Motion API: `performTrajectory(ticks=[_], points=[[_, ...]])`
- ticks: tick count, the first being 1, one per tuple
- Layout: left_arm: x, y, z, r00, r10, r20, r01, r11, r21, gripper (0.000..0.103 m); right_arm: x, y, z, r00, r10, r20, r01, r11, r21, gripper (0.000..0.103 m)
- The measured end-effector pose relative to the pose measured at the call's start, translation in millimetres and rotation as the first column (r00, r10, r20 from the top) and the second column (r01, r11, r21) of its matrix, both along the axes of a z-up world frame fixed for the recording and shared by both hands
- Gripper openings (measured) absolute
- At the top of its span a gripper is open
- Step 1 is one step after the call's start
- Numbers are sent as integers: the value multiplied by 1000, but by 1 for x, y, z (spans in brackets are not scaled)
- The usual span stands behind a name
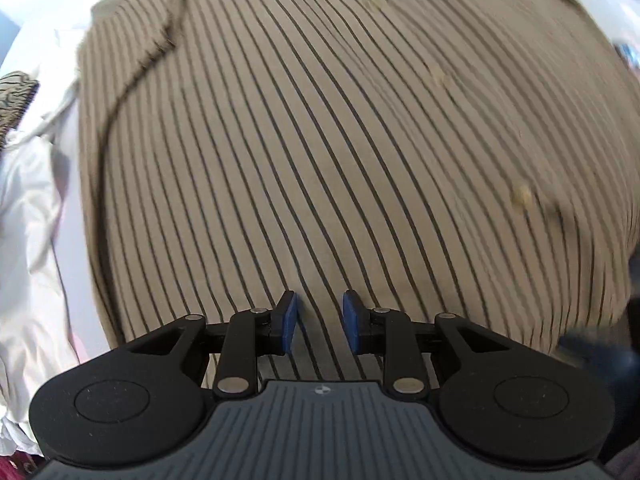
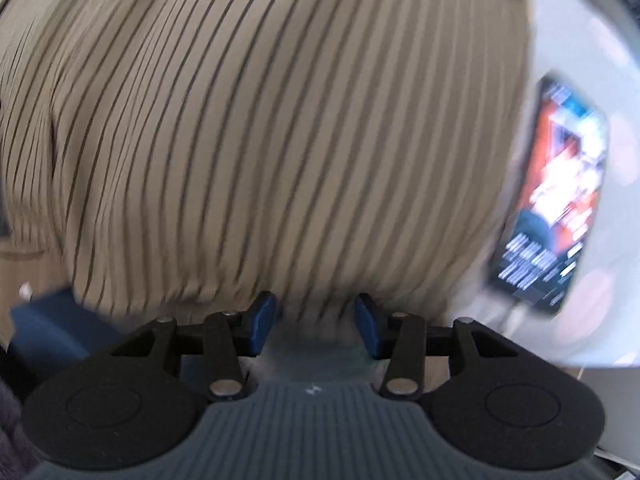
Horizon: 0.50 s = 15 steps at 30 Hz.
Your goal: Fold clothes
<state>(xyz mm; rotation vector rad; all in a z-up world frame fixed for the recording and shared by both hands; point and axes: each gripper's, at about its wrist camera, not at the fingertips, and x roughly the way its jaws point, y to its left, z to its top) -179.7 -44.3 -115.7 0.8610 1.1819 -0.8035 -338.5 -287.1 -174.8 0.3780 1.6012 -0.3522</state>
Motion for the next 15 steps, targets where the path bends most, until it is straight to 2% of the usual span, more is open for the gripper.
performTrajectory(ticks=[1, 3, 5, 7, 11, 14, 15], points=[[-4, 3, 0, 1000, -9, 7, 9, 1000, 4, 23, -2, 5, -6, 1000, -11, -21, 12, 999, 40, 46], [-8, 9, 2, 1000, -7, -2, 7, 1000, 8, 23, 0, 20, -9, 999, 22, -31, -21, 999, 33, 45], [-9, 17, 5, 999, 21, -42, -21, 1000, -2, 23, 4, 37, 0, 996, 81, 24, -81, 997, -9, 45], [-15, 23, 7, 998, 12, -60, -12, 1000, -13, 23, 7, 48, 12, 991, 89, 103, -90, 996, 3, 45], [-38, 28, 15, 993, -79, -89, 72, 994, -79, 23, 10, 69, 31, 968, 88, 235, -101, 994, 43, 46], [-59, 26, 22, 980, -177, -88, 164, 977, -137, 26, 15, 80, 28, 966, 39, 255, -71, 991, 117, 46], [-65, 26, 23, 976, -200, -84, 186, 971, -153, 30, 17, 83, 25, 967, 15, 255, -55, 987, 148, 47]])
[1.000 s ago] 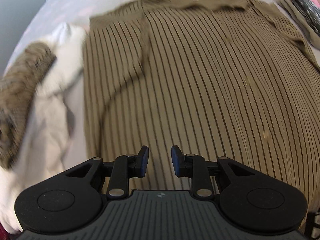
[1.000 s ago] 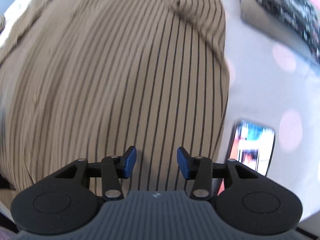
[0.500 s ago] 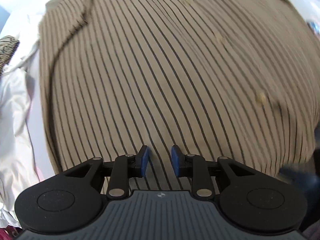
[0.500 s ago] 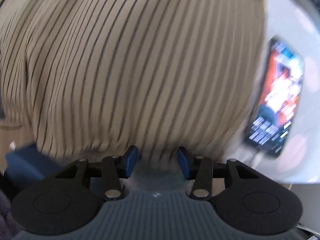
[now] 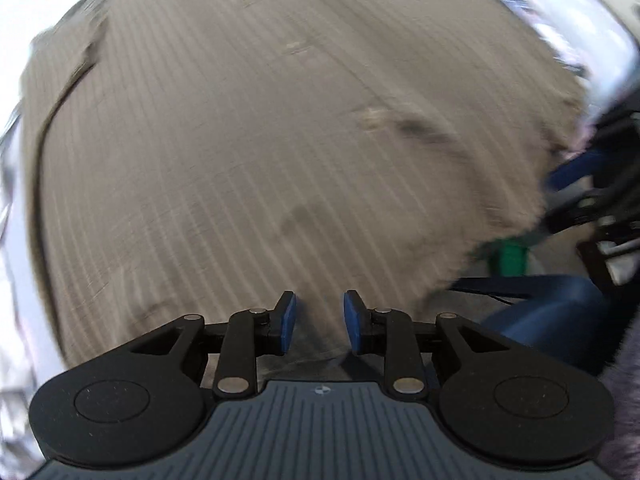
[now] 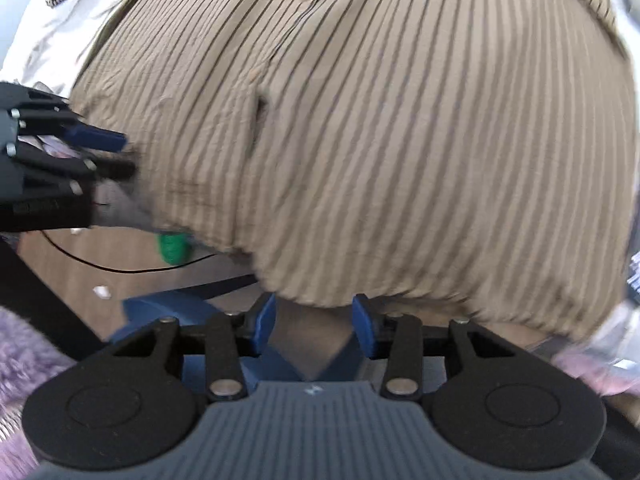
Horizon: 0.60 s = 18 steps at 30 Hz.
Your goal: Fold clothes
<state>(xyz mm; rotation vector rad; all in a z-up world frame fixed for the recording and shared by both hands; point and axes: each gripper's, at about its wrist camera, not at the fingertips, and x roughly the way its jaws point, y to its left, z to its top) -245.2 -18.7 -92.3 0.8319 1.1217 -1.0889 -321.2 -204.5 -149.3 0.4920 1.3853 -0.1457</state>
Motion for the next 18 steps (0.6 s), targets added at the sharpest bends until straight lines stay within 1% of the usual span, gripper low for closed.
performTrajectory(ticks=[1, 3, 5, 7, 11, 14, 15, 16, 17, 18], points=[[-6, -1, 2, 1000, -22, 1, 22, 1000, -17, 34, 1, 2, -3, 1000, -24, -2, 24, 999, 32, 48], [-11, -5, 2, 999, -41, 6, 41, 999, -25, 35, 0, 3, -11, 993, -119, -18, 121, 988, 92, 49], [-17, -13, 2, 999, -53, 11, 53, 998, -24, 35, -4, 1, -16, 979, -205, -18, 206, 972, 113, 49], [-24, -21, 2, 998, -53, 14, 53, 998, -17, 35, -6, -1, -20, 958, -286, -20, 286, 948, 136, 50], [-19, -26, -3, 999, -38, 16, 38, 999, -8, 35, -8, -3, -28, 913, -407, -19, 403, 896, 186, 50], [-15, -23, -9, 999, -41, 18, 41, 999, -4, 35, -11, 0, -36, 879, -476, -15, 467, 855, 226, 48], [-14, -22, -9, 999, -42, 20, 42, 999, -3, 35, -11, 2, -36, 872, -489, -13, 478, 845, 240, 45], [-12, -20, -9, 999, -44, 21, 44, 999, -3, 35, -11, 4, -36, 869, -495, -10, 482, 841, 247, 29], [-12, -20, -10, 999, -44, 23, 44, 999, -1, 35, -11, 6, -35, 871, -491, -9, 478, 843, 248, 9], [-12, -20, -11, 999, -43, 25, 43, 999, 1, 35, -11, 8, -34, 873, -488, -6, 474, 845, 249, 5]])
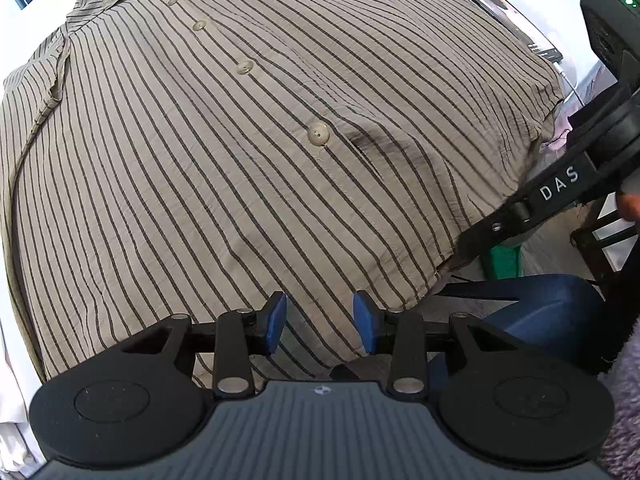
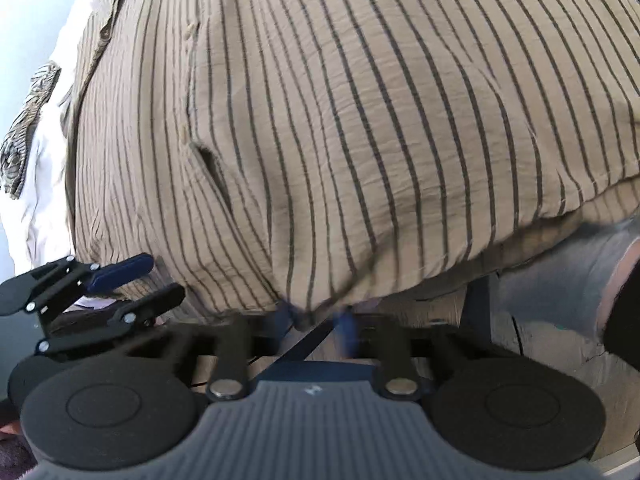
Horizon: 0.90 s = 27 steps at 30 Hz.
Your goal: Fold clothes
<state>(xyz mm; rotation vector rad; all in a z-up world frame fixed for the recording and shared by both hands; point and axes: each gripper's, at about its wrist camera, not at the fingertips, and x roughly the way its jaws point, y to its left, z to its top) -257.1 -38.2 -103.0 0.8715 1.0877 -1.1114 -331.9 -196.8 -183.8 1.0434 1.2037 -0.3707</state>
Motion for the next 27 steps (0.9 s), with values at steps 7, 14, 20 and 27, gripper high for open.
performTrajectory(ticks=[7, 14, 20, 27], points=[[5, 2, 0, 1000, 27, 4, -27, 1000, 10, 35, 0, 18, 5, 996, 88, -29, -88, 996, -13, 2], [6, 0, 1, 1000, 16, 1, -16, 1000, 14, 35, 7, 32, -6, 976, 171, -137, -176, 984, -25, 2], [4, -5, 1, 1000, 8, -7, -8, 1000, 19, 35, 13, 36, -4, 966, 186, -181, -200, 978, -62, 6], [13, -20, 3, 999, 51, -2, -51, 996, 71, 35, 20, 44, 32, 875, 398, -277, -469, 838, -278, 15]])
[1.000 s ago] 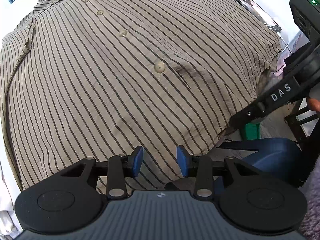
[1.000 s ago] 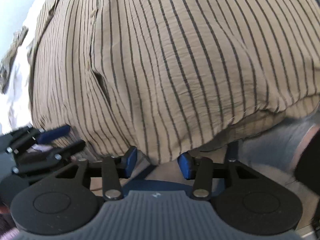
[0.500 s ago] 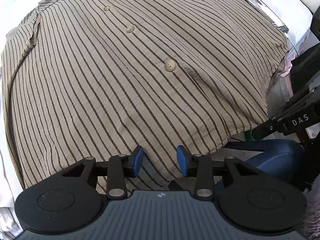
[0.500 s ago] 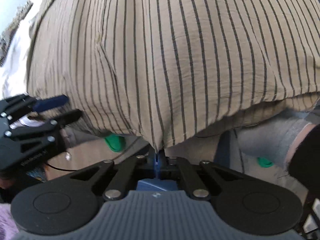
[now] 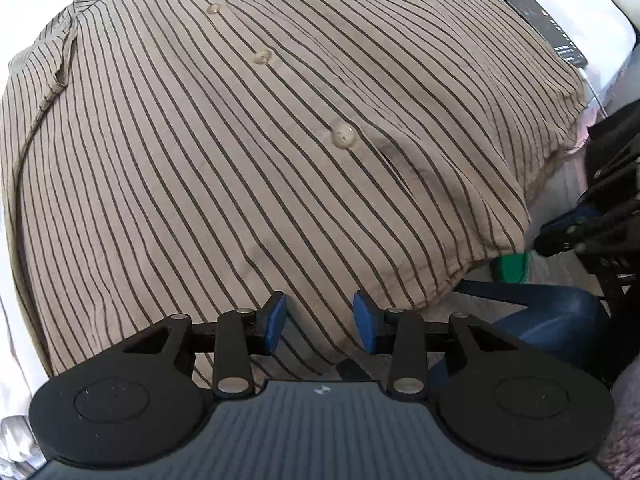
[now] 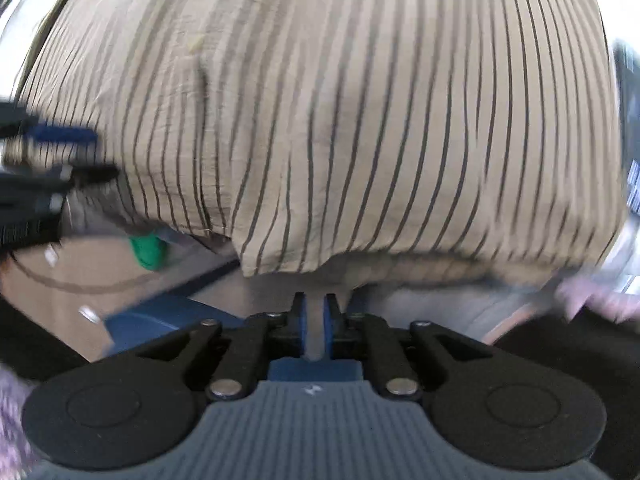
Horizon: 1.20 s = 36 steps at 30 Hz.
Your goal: Fold clothes
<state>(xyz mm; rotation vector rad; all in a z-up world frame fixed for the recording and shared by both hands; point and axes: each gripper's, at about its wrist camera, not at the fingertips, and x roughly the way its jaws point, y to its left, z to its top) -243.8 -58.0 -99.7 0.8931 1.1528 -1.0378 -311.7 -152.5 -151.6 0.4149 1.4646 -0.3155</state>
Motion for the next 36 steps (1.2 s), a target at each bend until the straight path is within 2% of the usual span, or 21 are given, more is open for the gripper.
performTrajectory(ticks=[2, 4, 7, 11, 12, 15, 17, 19, 21, 23, 26, 28, 30, 32, 36], points=[[1, -4, 2, 1000, 3, 2, -3, 1000, -2, 35, -2, -5, 11, 993, 119, 23, -117, 991, -68, 28], [2, -7, 3, 1000, 3, -2, -3, 1000, -3, 35, -4, -4, 24, 970, 235, 63, -224, 964, -142, 30], [1, -10, 4, 1000, -1, -5, 1, 1000, 2, 35, -13, -10, 41, 912, 401, 90, -371, 897, -240, 34], [0, -13, 1, 1000, -5, -10, 5, 1000, 11, 35, -13, -32, 57, 832, 550, 79, -504, 807, -309, 37], [-1, -14, 0, 1000, -5, -10, 5, 1000, 14, 35, -12, -36, 59, 807, 587, 69, -535, 775, -337, 37], [-2, -19, -3, 1000, -3, -8, 4, 1000, 23, 35, -19, -43, 51, 697, 717, -30, -641, 604, -473, 39], [-2, -21, -3, 1000, -3, -8, 3, 1000, 26, 35, -29, -55, 53, 629, 771, -97, -700, 508, -502, 40], [-3, -23, -3, 1000, -5, -11, 5, 1000, 22, 35, -39, -66, 51, 575, 801, -165, -750, 435, -498, 40], [-4, -24, -3, 1000, -5, -14, 5, 1000, 21, 35, -46, -73, 43, 532, 817, -223, -789, 383, -480, 40], [-3, -26, -5, 1000, -2, -16, 2, 1000, 24, 35, -52, -82, 40, 525, 813, -252, -806, 379, -455, 40], [-2, -29, -7, 1000, 5, -19, -4, 1000, 29, 35, -45, -97, 33, 602, 768, -218, -770, 486, -412, 40], [0, -30, -9, 1000, 13, -22, -12, 999, 34, 35, -41, -105, 33, 637, 746, -196, -747, 534, -397, 40], [-1, -35, -11, 1000, 17, -25, -16, 999, 34, 35, -39, -109, 30, 650, 735, -194, -739, 551, -389, 40], [-1, -36, -11, 1000, 18, -23, -18, 999, 32, 35, -34, -108, 14, 655, 727, -206, -740, 563, -367, 42], [-1, -38, -12, 999, 27, -28, -26, 999, 30, 36, -28, -111, 5, 661, 719, -215, -742, 582, -333, 42]])
